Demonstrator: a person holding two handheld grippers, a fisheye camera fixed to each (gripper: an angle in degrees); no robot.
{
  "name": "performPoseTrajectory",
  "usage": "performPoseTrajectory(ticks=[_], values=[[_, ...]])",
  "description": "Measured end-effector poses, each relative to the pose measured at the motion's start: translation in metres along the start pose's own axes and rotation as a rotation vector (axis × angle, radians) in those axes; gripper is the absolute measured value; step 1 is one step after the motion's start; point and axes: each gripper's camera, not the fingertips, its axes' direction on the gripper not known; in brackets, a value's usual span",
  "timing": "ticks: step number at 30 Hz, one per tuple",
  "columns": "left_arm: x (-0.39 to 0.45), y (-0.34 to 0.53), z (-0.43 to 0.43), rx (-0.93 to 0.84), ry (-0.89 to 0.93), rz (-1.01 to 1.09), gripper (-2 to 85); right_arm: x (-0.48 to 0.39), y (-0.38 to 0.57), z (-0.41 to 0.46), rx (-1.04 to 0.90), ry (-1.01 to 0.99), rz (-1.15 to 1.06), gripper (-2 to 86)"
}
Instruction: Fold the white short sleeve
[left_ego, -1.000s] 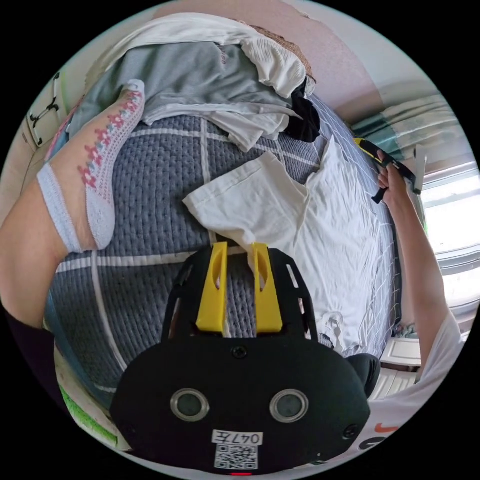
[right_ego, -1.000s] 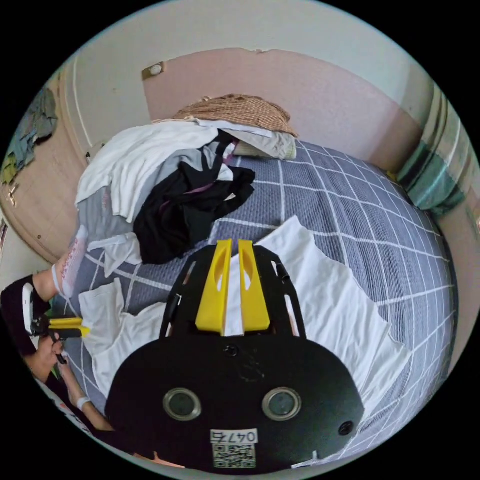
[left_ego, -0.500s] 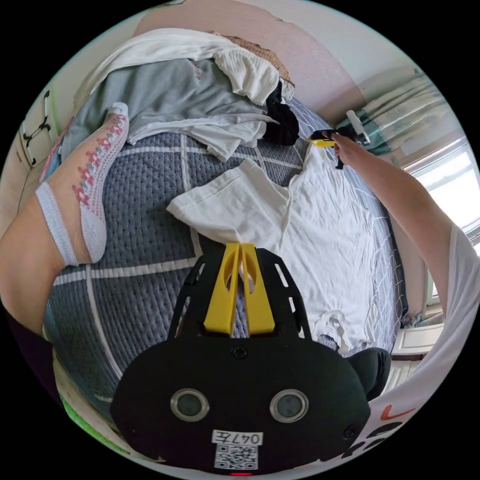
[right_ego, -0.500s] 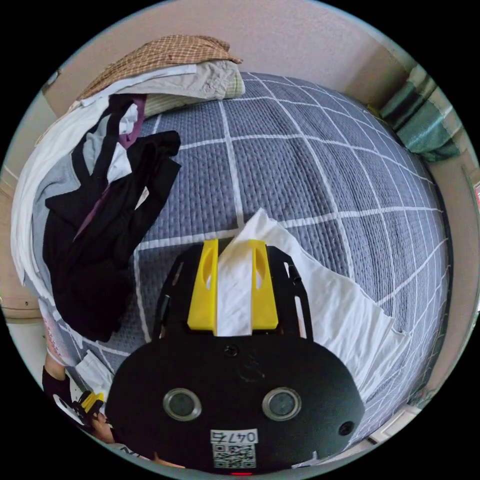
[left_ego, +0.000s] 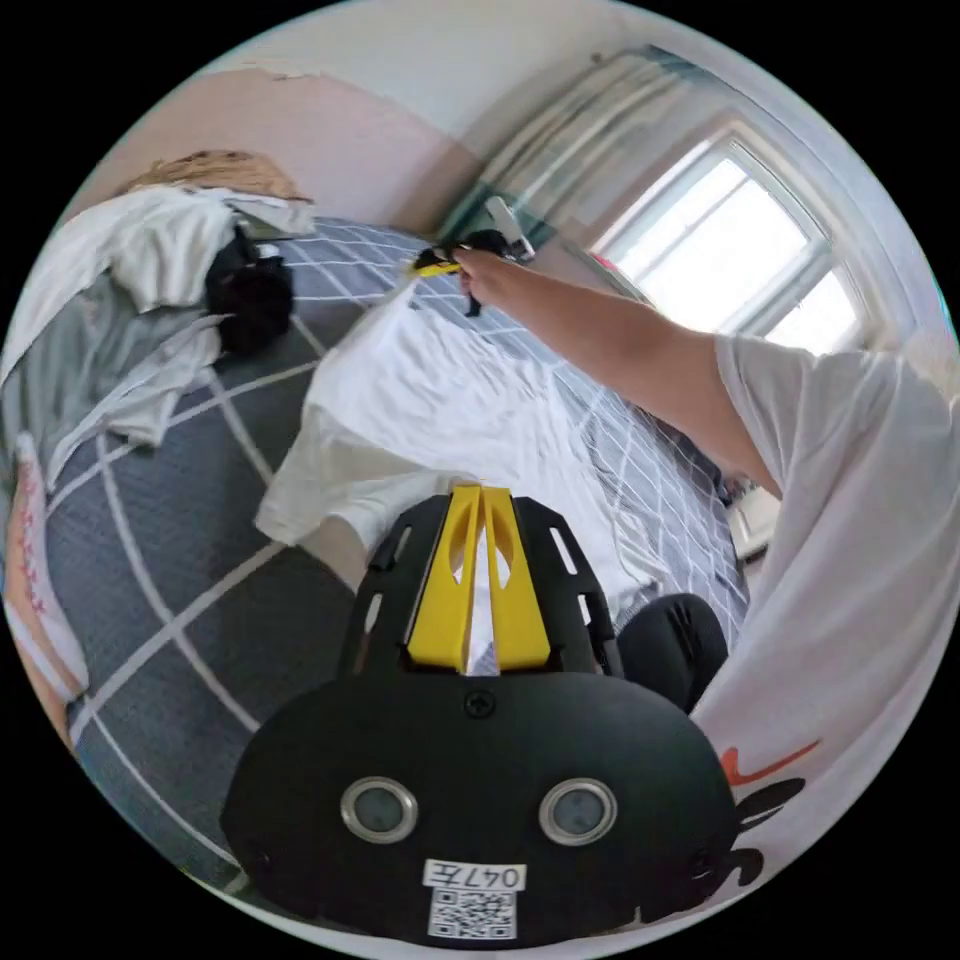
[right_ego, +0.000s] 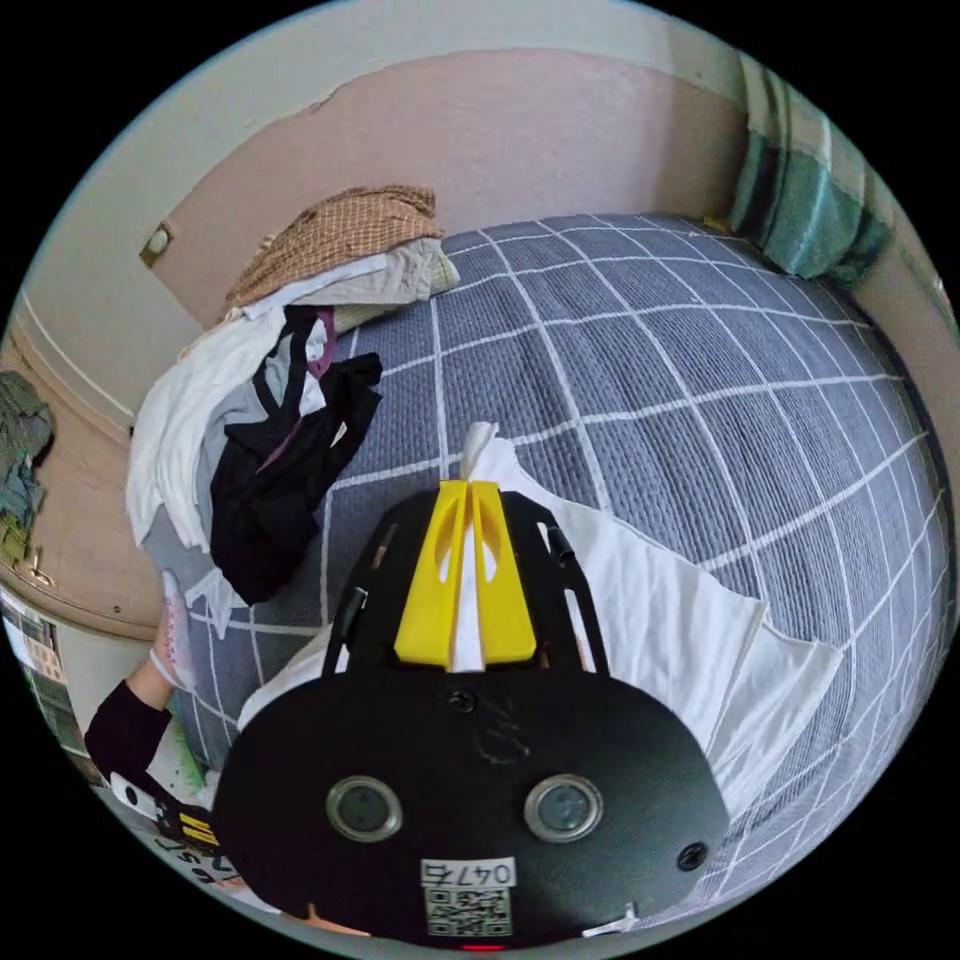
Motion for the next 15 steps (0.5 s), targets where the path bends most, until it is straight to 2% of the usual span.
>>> performPoseTrajectory(ticks=[3,9,12,15], values=[[0.033,-0.009,0.028,-0.105,0.096,0.097,-1.0,0.043,0.027,-0.023,0.027,-0.038,0.067,-0.4],[0.075,-0.014,0.080,-0.312,0.061,0.203,-1.0,0.118,0.086,-0.027,0.047,-0.133,0.204,0.1],[0.079,-0.016,0.099,-0.384,0.054,0.200,-1.0,0.131,0.106,-0.014,0.027,-0.109,0.204,1.7],[0.085,-0.019,0.112,-0.428,0.049,0.205,-0.9,0.128,0.117,-0.002,-0.013,-0.022,0.167,8.5]])
